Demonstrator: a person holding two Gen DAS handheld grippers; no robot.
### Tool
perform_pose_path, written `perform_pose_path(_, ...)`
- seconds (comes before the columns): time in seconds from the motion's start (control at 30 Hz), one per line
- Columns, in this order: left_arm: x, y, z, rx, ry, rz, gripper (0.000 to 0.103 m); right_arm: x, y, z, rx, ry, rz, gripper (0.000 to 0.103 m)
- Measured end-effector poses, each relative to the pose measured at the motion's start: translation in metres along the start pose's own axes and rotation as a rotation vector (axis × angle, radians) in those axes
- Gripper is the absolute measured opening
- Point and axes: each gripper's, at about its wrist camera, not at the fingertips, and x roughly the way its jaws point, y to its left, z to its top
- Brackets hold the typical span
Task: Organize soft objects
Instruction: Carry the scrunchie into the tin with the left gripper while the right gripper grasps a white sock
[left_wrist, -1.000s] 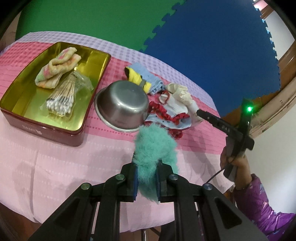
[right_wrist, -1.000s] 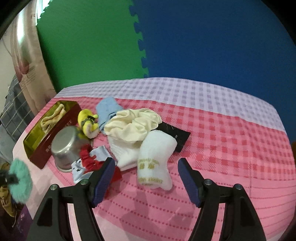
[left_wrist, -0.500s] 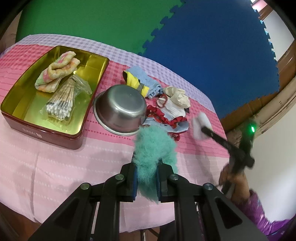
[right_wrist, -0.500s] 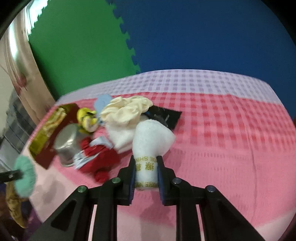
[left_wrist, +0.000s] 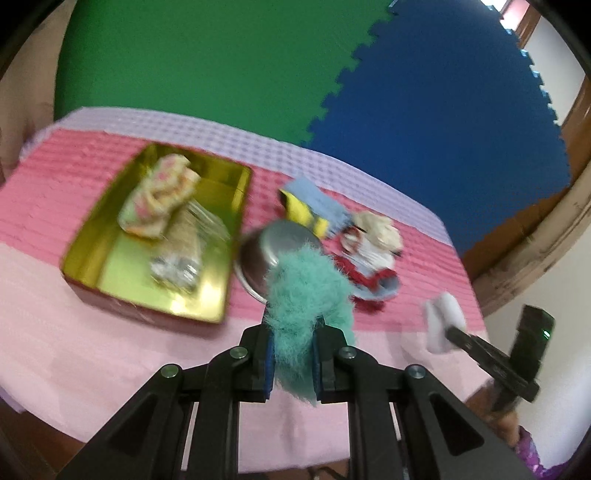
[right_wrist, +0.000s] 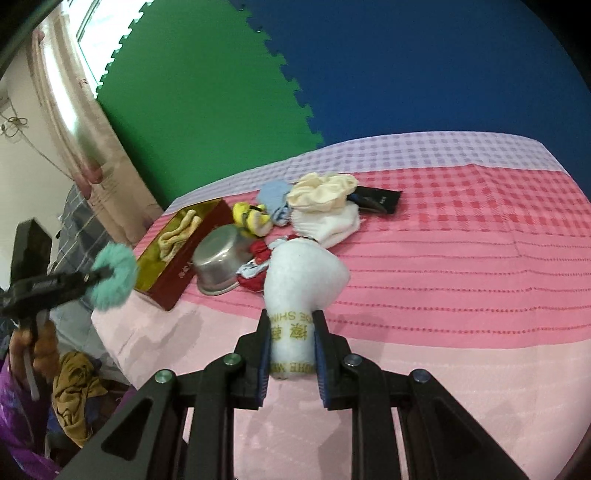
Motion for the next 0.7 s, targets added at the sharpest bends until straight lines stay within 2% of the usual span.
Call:
perform_pose_path(0.13, 0.007, 0.019, 0.031, 0.014, -0.009, 0.068, 0.014, 0.000, 0.001, -0.001, 0.006, -0.002, 0.017, 0.020)
perform_pose_path(0.37, 0.051, 0.048, 0.080, 0.033, -0.020, 0.161, 0.014, 0.001, -0.009, 0.001, 0.028, -0.004, -0.002, 0.020)
perform_pose_path(0.7, 0.123, 0.067, 0.117, 0.052, 0.012, 0.236, 0.014, 0.003, -0.029, 0.001, 0.070, 0.004, -0.029, 0.020)
